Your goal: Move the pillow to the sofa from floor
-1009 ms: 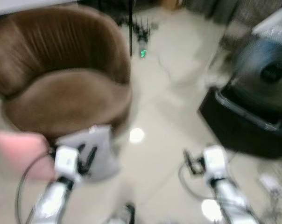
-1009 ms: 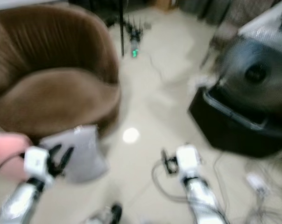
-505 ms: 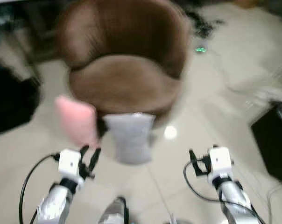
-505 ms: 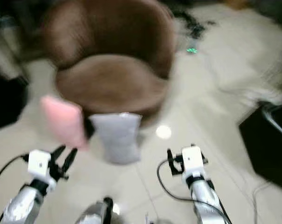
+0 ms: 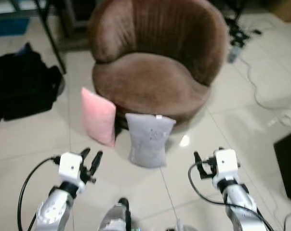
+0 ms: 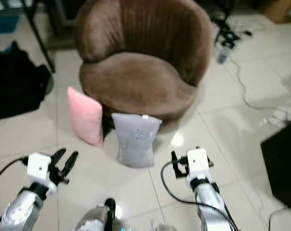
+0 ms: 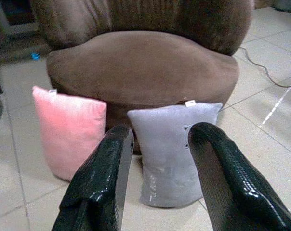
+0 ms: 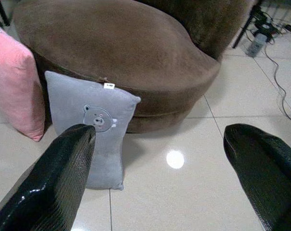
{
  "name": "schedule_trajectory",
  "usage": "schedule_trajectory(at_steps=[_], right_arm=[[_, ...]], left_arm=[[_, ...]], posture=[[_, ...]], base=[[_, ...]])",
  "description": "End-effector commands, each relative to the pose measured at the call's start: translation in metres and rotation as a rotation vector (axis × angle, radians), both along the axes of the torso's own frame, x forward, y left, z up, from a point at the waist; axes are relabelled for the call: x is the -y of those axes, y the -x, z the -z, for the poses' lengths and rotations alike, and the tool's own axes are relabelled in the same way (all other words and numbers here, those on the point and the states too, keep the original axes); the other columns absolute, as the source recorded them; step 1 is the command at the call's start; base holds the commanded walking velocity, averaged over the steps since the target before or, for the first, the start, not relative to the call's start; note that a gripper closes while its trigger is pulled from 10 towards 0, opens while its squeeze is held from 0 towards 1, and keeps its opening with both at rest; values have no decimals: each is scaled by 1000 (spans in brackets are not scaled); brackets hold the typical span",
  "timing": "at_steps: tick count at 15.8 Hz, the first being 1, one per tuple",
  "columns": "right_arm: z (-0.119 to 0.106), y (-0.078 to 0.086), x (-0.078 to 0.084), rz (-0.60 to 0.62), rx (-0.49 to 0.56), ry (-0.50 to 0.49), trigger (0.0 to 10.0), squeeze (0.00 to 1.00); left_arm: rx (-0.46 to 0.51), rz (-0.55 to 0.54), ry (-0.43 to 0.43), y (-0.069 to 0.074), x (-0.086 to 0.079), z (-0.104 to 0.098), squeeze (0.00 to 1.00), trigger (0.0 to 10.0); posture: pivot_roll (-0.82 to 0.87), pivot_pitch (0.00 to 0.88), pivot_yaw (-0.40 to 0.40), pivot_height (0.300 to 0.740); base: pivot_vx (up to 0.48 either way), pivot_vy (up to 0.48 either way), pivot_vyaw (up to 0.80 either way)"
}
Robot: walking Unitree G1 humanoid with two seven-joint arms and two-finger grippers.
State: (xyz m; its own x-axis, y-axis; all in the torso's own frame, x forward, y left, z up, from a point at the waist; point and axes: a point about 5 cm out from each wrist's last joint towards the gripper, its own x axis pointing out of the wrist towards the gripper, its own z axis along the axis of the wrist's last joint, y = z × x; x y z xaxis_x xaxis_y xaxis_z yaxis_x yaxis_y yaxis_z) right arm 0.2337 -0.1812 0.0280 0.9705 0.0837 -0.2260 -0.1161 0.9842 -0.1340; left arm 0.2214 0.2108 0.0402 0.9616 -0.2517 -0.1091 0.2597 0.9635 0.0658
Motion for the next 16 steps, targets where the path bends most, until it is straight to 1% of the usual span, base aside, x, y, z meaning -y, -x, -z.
schedule_trajectory(at_steps=[1, 2, 4, 6, 10, 11, 14, 16], right_arm=[[3, 4, 2, 6, -20, 7, 10000, 224], [3, 5, 0, -5, -19, 12, 10000, 227], [3, 6, -2, -24, -16, 24, 10000, 220], [4, 6, -3, -25, -18, 23, 10000, 224], [3, 6, -8, -60, -13, 49, 10000, 224], [4, 6, -9, -65, -14, 47, 10000, 235], [2, 7, -12, -75, -7, 45, 10000, 227], [2, 8, -16, -85, -5, 39, 10000, 224]], left_arm=[[-22, 24, -1, 3, 2, 3, 0, 10000], [-21, 36, 0, 3, 2, 3, 0, 10000], [-25, 19, -51, 4, -1, 2, 0, 10000], [-26, -3, -71, 5, -3, 3, 0, 10000], [-35, -9, -154, 5, -7, 1, 0, 10000], [-29, -14, -197, 5, -8, 0, 0, 10000], [-53, -38, -243, 5, -12, 0, 0, 10000], [-67, -54, -259, 6, -13, 0, 0, 10000]], posture=[[63, 195, -59, 740], [65, 192, -59, 740], [66, 191, -59, 740], [68, 183, -63, 740], [74, 184, -67, 740], [73, 185, -68, 740], [72, 187, -67, 740], [72, 186, -64, 740]], base=[[0, 0, 0], [405, 0, 0], [454, 0, 0], [442, 0, 0], [329, -345, 0], [296, -375, 0], [281, -386, 0], [274, -390, 0]])
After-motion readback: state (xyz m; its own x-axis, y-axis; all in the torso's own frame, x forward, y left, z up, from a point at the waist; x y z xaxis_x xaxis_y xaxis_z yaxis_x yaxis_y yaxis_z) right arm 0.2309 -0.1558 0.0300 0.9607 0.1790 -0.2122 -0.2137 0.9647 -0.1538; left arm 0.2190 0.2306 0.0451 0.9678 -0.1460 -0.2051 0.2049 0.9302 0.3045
